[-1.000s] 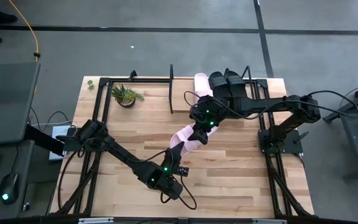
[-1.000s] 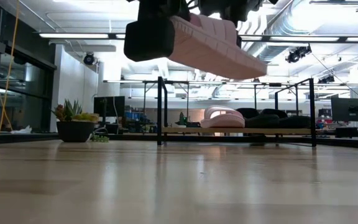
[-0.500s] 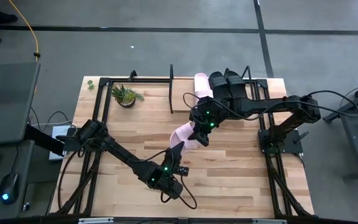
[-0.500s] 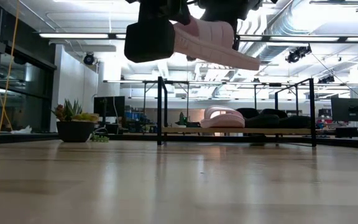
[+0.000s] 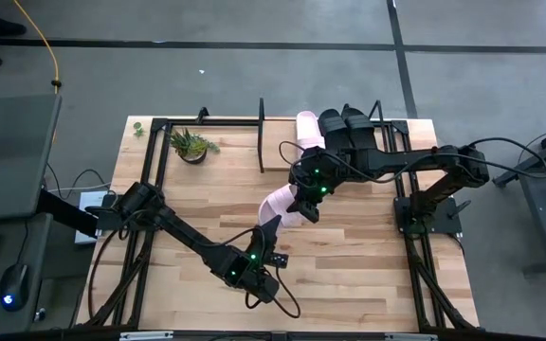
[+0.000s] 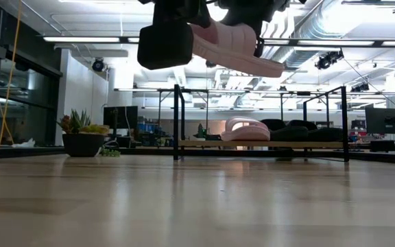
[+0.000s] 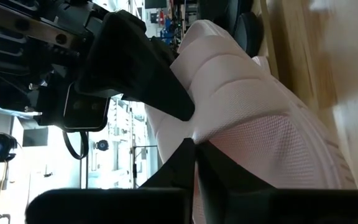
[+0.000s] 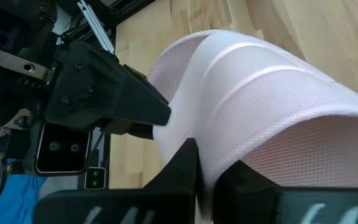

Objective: Pick and place slides into the shelf
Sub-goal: Put the pink slide on the shelf

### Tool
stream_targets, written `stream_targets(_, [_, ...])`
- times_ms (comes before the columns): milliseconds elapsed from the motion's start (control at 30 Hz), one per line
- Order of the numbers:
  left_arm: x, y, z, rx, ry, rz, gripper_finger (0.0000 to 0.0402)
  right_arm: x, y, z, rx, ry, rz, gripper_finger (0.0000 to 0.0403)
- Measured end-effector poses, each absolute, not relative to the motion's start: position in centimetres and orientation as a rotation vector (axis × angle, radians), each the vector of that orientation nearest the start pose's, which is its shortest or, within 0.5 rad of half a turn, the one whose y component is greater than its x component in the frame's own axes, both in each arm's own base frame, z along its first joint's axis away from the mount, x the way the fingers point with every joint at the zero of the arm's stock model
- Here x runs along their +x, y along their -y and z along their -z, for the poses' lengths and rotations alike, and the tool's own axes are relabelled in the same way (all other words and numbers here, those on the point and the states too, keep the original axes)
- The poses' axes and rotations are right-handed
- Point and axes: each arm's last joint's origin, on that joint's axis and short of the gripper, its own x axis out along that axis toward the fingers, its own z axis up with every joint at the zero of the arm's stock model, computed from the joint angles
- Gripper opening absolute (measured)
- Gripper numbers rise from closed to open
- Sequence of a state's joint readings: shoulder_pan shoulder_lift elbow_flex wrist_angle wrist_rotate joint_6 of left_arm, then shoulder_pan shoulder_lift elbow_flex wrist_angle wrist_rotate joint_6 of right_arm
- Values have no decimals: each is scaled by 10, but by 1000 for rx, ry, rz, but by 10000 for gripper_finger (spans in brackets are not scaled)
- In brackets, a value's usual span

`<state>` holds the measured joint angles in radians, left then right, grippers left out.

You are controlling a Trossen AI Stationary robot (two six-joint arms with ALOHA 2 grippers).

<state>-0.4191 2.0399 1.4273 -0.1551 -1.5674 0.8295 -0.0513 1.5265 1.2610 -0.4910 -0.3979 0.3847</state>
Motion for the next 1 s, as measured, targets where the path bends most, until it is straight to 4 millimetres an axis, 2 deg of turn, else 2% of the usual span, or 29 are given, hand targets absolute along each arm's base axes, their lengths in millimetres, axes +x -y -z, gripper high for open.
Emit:
stream_targets(233, [398, 148, -200, 1346, -869, -892, 27, 324, 22, -292, 542, -845, -139, 2])
stream_targets(467, [396, 156, -201, 1329, -840, -829, 80, 319, 42, -289, 558, -868, -97, 2])
stream_targets(633, [396, 157, -201, 1309, -826, -816, 115, 315, 56, -288, 580, -867, -128, 2])
stream_targets(800, [398, 159, -199, 1243, -793, -702, 136, 310, 72, -288, 598, -862, -140, 2])
stream_targets(1000, [395, 158, -210, 1173, -760, -608, 143, 300, 89, -304, 479, -895, -139, 2])
